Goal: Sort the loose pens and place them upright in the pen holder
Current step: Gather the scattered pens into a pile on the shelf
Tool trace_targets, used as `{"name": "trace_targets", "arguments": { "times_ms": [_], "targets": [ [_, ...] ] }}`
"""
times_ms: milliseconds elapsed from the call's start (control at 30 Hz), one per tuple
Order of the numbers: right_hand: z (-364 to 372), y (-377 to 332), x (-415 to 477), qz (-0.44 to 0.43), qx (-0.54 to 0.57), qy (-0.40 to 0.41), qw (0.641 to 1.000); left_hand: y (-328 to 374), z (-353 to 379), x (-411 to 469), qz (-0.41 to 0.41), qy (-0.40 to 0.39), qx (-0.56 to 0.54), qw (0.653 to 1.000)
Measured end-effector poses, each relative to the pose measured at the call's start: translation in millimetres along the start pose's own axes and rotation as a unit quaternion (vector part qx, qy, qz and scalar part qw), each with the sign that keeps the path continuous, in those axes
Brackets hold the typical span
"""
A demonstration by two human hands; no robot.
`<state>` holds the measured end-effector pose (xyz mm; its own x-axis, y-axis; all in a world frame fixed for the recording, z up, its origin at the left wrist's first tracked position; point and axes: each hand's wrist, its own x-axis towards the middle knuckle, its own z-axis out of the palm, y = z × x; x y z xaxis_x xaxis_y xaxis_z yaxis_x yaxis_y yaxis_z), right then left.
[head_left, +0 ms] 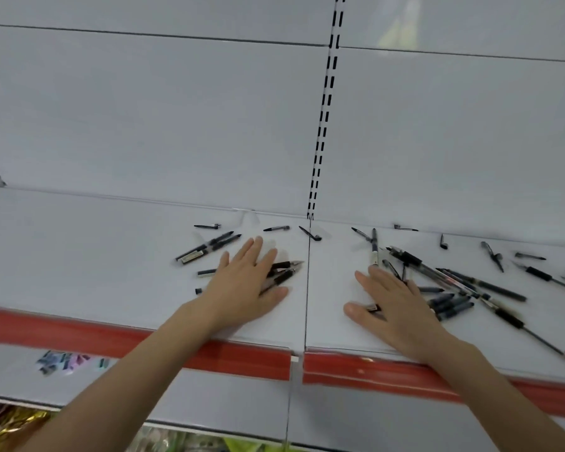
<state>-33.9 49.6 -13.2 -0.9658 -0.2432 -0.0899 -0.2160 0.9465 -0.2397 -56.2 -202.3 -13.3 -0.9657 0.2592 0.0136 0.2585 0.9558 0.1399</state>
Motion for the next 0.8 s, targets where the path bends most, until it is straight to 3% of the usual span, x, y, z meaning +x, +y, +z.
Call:
{"name": "trace_targets", "arguments": {
  "times_ms": [200,367,533,667,800],
  "targets": [
    [0.6,-2.2,1.9,0.014,-0.002,0.009,1.0,-57.8,-15.3,-0.6,-0.092,-0.043,0.02,0.995],
    [2.6,-11.5,9.1,0.014,-0.003,0.005,1.0,-32.7,1.2,11.1,-0.041,0.002,0.023,0.999],
    [4.5,-16.0,12.1,0.009,0.0,0.013,1.0,-25.5,-9.6,9.9,0.0,-0.024,-0.046,0.999],
    [4.7,-16.0,12.2,0.004,0.009,0.015,1.0,-50.8,-11.5,12.3,-0.026,-0.051,0.002,0.998],
    [5.8,-16.3,16.1,0.002,0.002,0.024,1.0,-27.4,-3.7,26.1,-0.011,-0.055,-0.003,0.998]
  ]
}}
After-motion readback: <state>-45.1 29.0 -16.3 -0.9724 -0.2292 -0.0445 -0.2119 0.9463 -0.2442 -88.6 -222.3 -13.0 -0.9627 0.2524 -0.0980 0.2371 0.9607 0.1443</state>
